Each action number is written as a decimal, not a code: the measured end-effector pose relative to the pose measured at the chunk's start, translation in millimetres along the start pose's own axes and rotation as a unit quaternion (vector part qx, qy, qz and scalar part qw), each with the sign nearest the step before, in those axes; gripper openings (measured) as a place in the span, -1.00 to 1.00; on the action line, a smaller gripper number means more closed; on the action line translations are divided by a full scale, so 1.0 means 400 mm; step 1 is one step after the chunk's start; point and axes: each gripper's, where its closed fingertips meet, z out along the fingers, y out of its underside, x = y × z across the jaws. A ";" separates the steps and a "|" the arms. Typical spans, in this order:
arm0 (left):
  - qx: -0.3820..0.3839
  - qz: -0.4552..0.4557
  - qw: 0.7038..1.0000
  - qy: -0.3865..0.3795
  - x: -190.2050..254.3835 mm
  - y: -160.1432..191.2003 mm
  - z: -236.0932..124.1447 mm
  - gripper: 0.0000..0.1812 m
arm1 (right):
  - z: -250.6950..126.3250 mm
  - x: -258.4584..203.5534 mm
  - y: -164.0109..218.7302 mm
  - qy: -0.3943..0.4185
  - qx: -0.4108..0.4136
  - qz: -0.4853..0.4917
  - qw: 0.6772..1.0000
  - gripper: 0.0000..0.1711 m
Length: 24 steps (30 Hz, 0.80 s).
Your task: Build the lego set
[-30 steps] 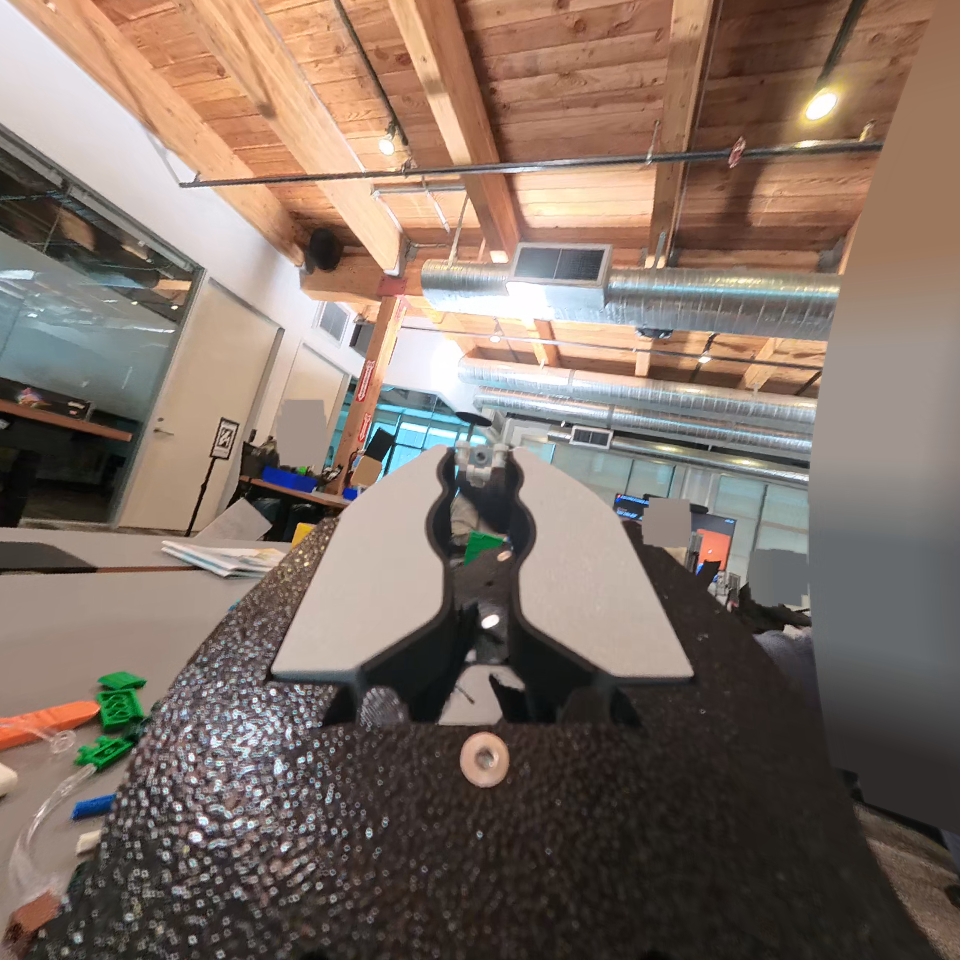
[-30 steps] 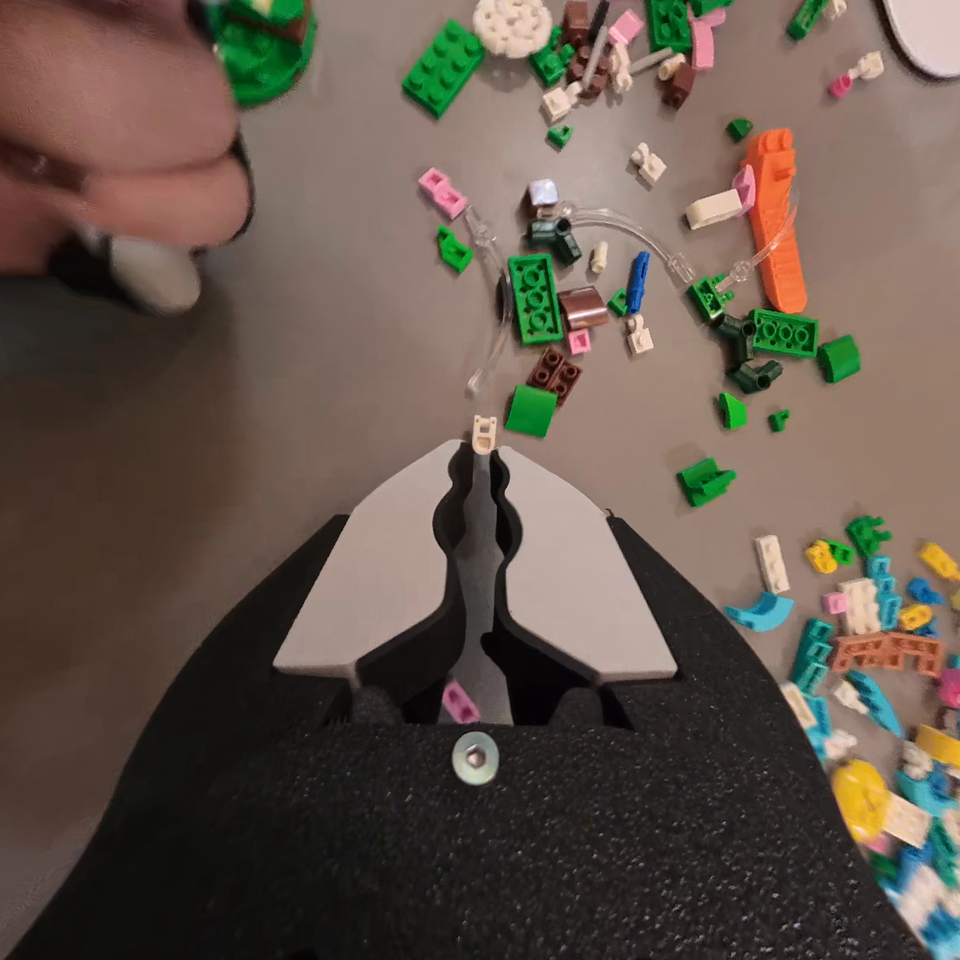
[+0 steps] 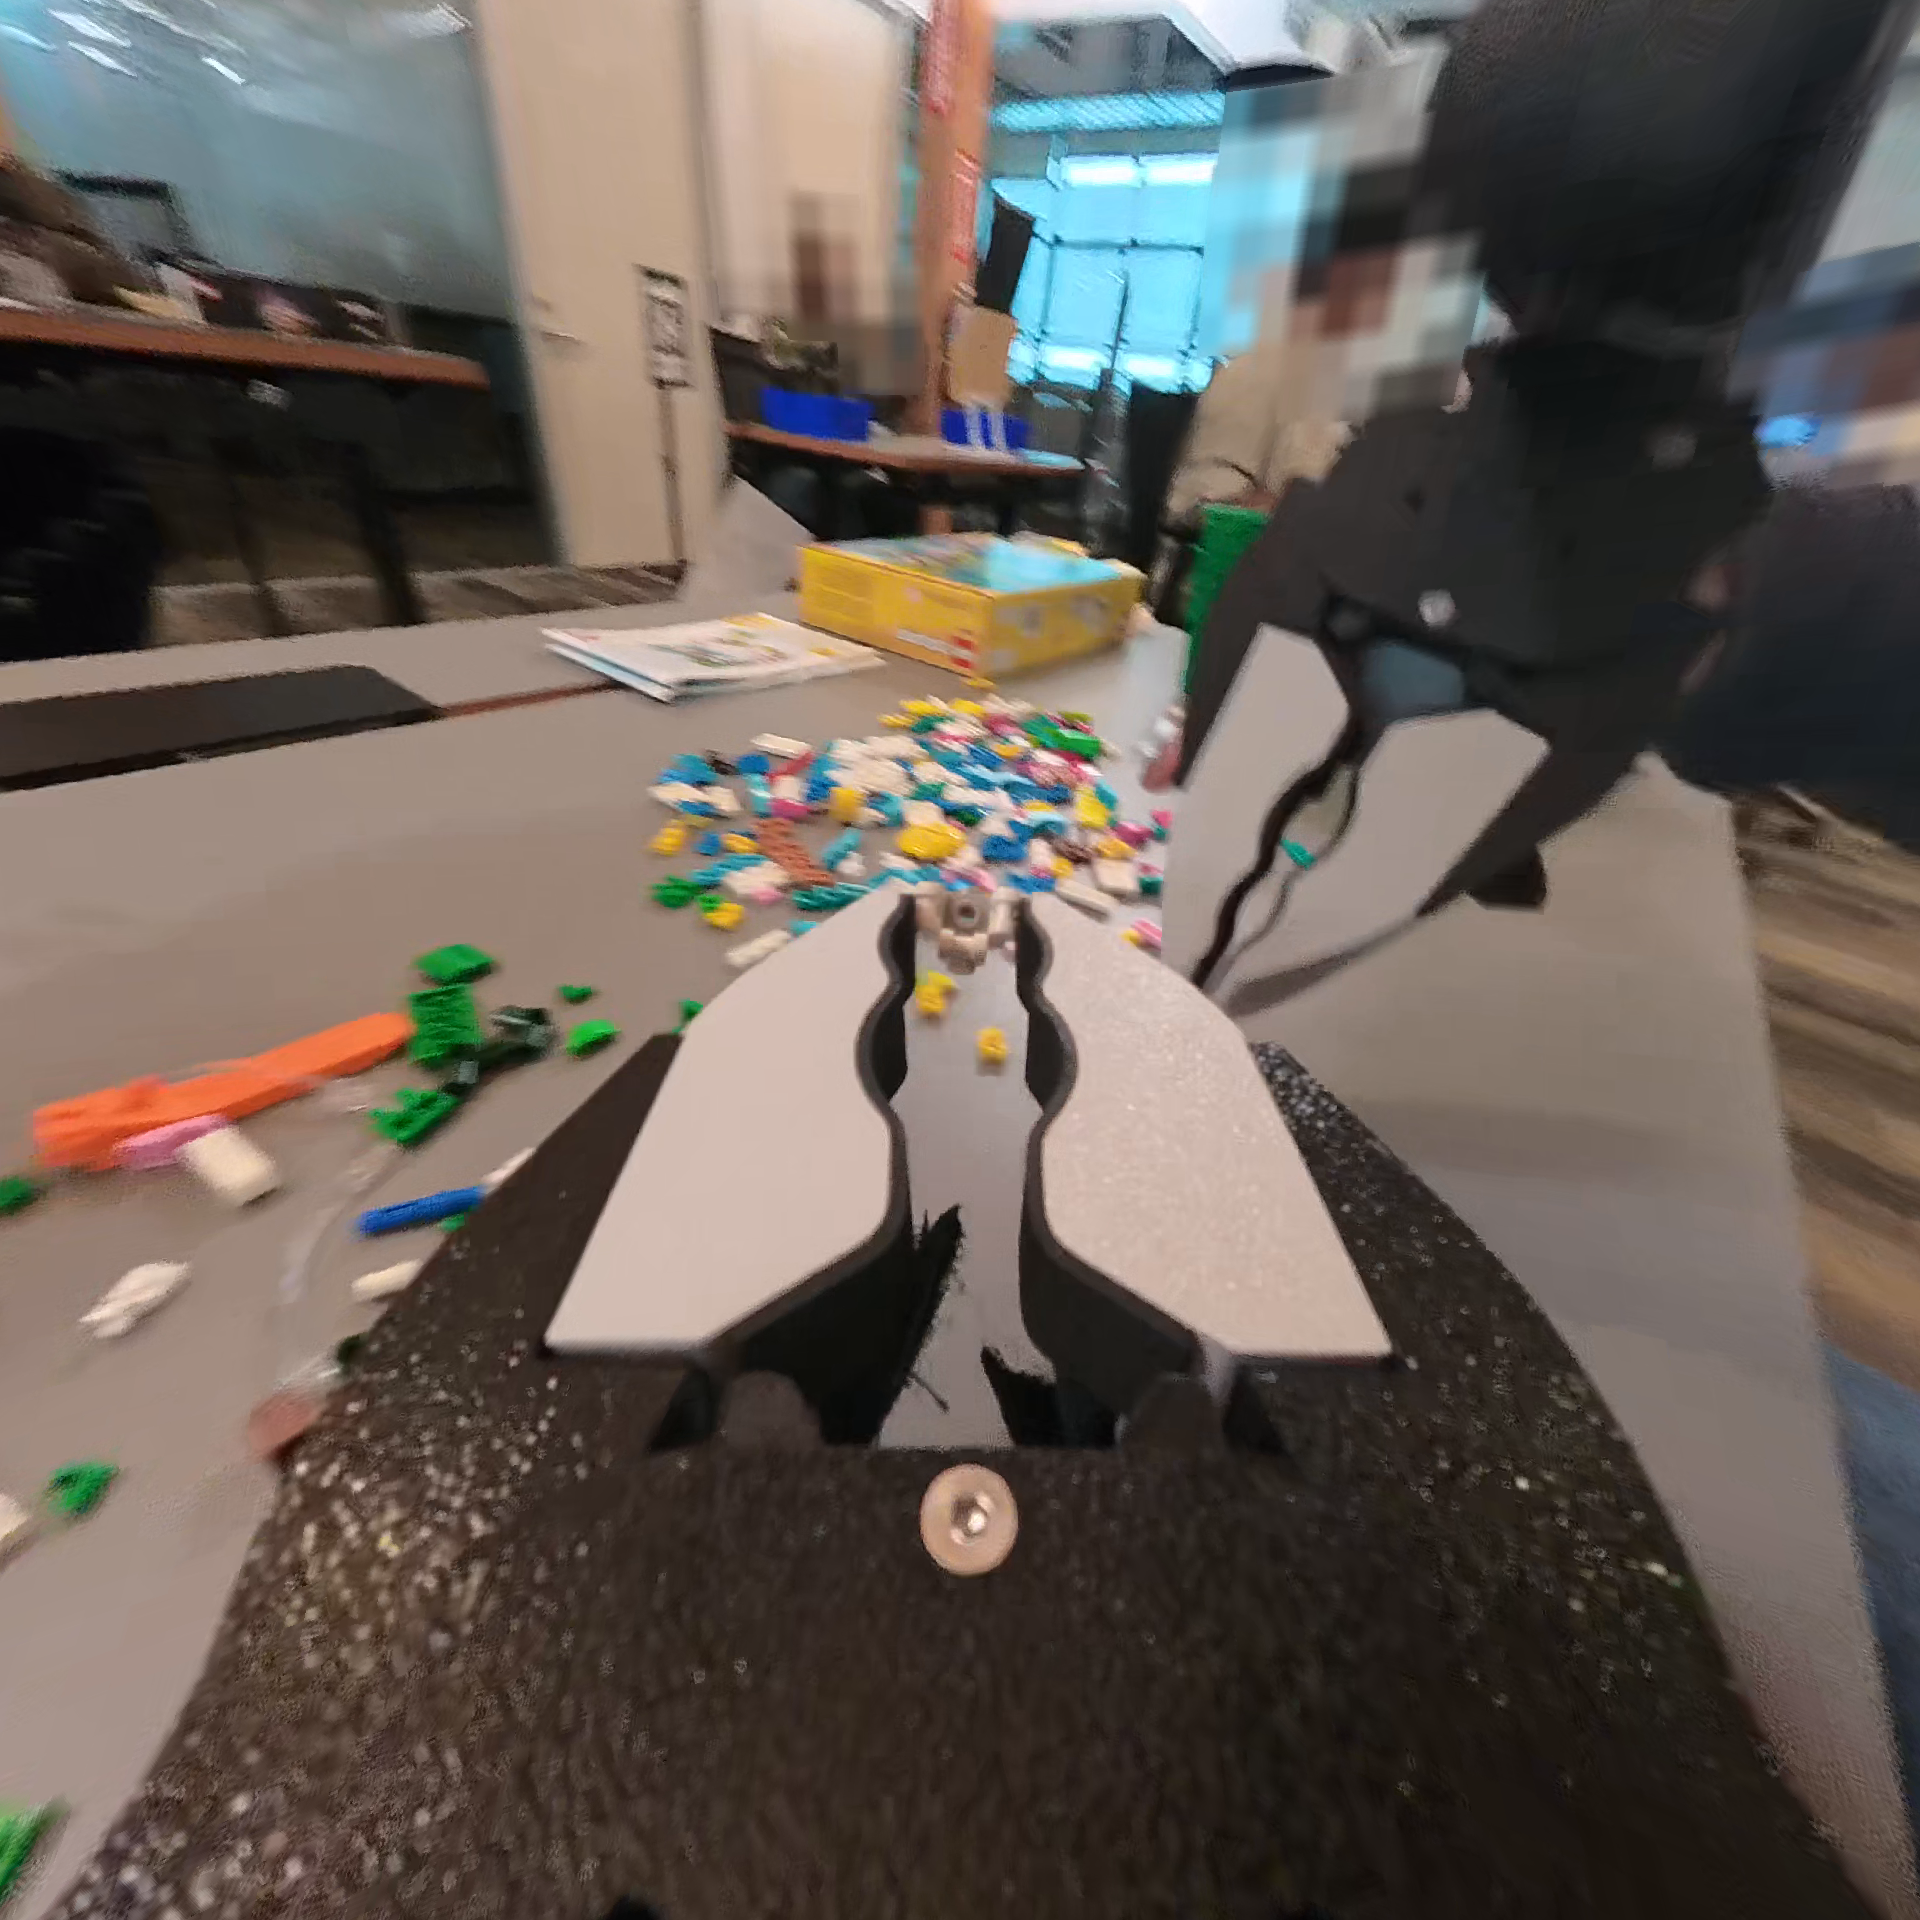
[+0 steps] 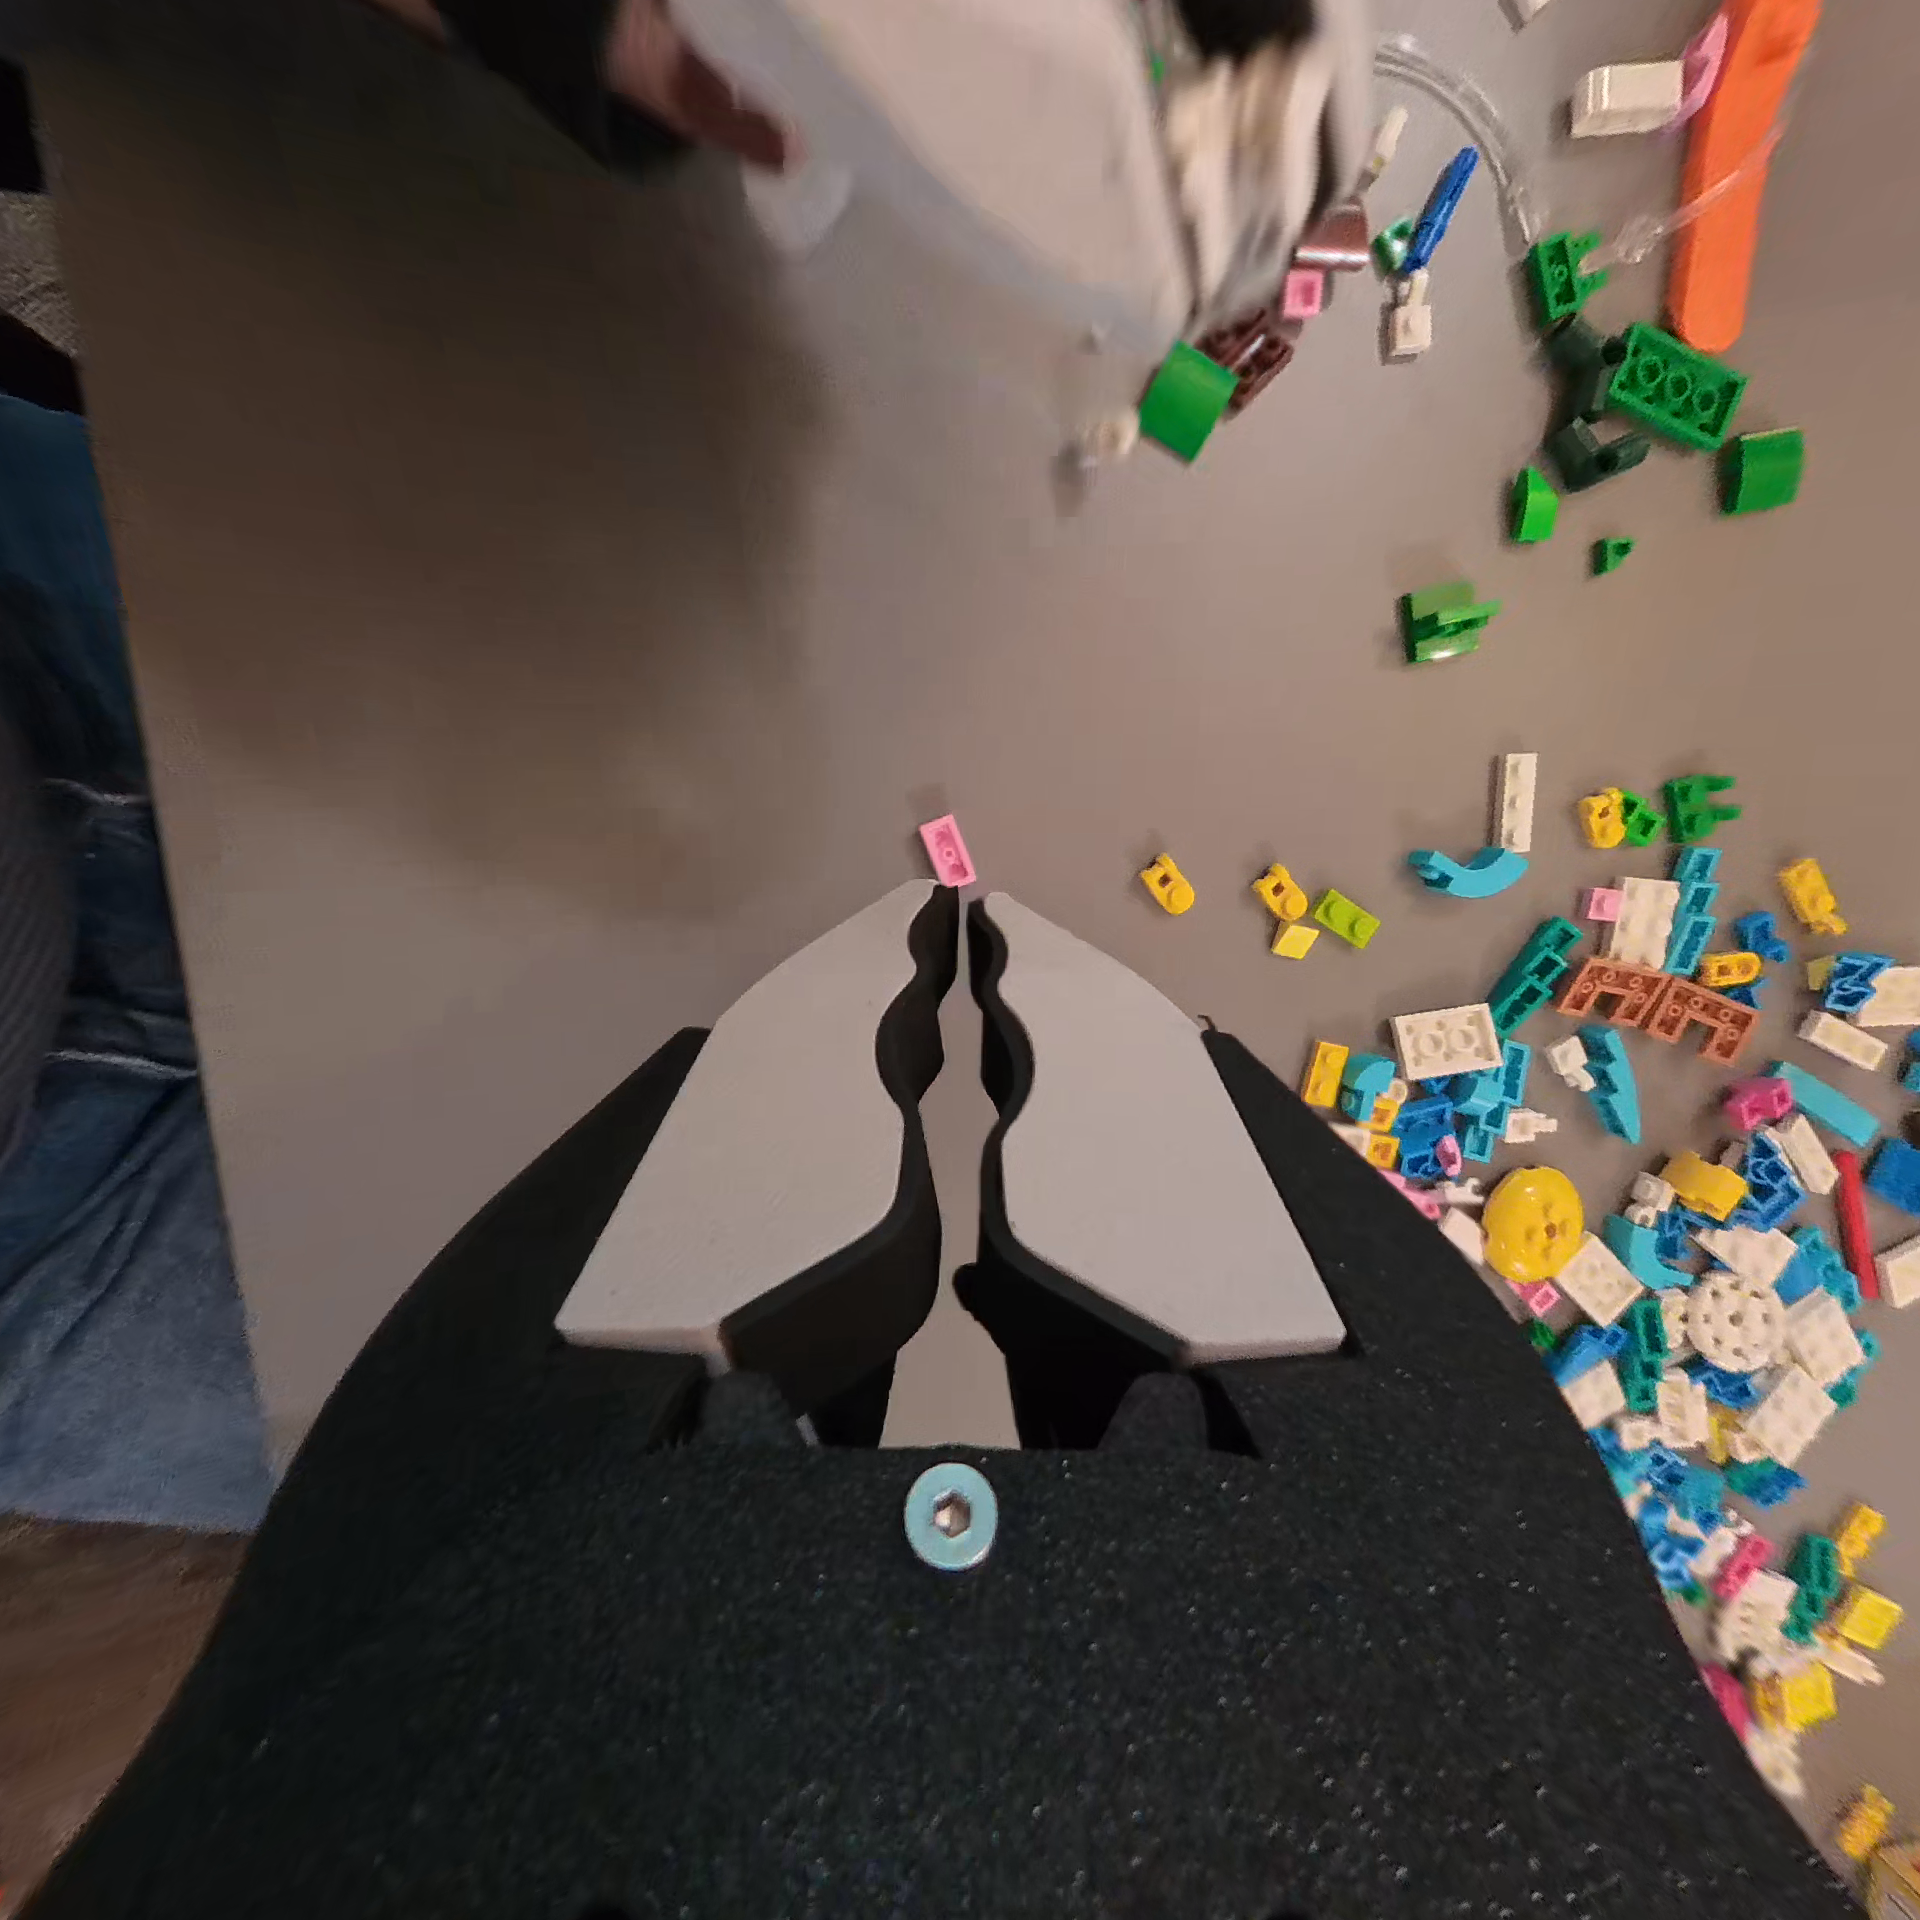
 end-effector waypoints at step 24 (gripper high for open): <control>0.171 0.007 0.960 -0.221 -0.169 -0.118 -0.160 -0.80 | 0.216 0.076 -0.210 0.009 0.108 0.082 0.991 -0.92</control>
